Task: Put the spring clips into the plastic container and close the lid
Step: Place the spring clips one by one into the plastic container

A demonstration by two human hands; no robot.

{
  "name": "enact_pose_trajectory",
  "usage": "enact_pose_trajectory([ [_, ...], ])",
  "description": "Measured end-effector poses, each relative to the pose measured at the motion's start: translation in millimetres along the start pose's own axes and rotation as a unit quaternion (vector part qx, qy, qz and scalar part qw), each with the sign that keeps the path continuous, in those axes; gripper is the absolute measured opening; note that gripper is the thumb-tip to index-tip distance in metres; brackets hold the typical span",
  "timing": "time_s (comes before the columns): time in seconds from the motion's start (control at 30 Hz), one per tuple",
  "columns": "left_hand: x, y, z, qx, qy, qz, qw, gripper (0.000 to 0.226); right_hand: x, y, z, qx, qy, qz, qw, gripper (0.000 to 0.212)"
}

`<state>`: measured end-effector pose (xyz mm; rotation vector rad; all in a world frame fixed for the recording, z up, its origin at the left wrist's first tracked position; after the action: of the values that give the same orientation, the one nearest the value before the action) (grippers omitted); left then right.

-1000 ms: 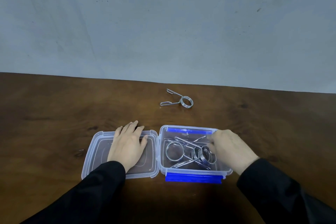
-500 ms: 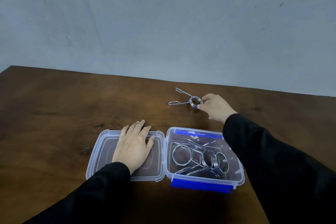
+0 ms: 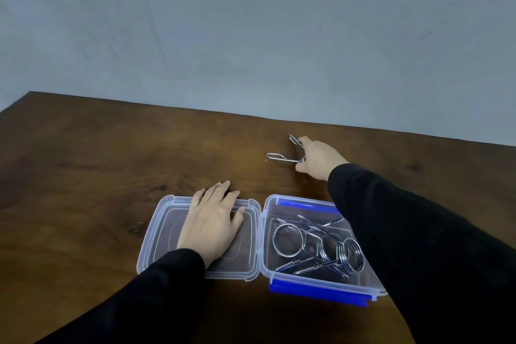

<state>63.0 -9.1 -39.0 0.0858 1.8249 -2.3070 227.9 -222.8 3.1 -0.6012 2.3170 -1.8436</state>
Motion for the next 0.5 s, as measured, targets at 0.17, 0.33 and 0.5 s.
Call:
enact_pose_trajectory([
  [0.17, 1, -2, 1, 0.004, 0.002, -0.001, 1.000, 0.048, 26, -23, 5, -0.284, 0.048, 0.085, 0.954, 0.069],
  [0.33, 3, -16, 1, 0.104, -0.010, -0.042, 0.994, 0.061, 91, -39, -15, -0.576, 0.080, 0.108, 0.806, 0.048],
  [0.5, 13, -80, 45, 0.255, 0.008, -0.053, 0.966, 0.059, 159, -32, -36, -0.680, 0.122, 0.141, 0.709, 0.019],
])
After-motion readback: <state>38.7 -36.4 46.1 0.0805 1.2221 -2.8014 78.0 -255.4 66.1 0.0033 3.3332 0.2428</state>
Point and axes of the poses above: each hand's wrist, its own x-axis away from the middle knuckle, its own y-axis out of the palm, z = x × y, the point moved 7 cm from there along -x, towards the middle knuckle, and after that the axes turned 8 degrees about -y, right-handed, at the moved point
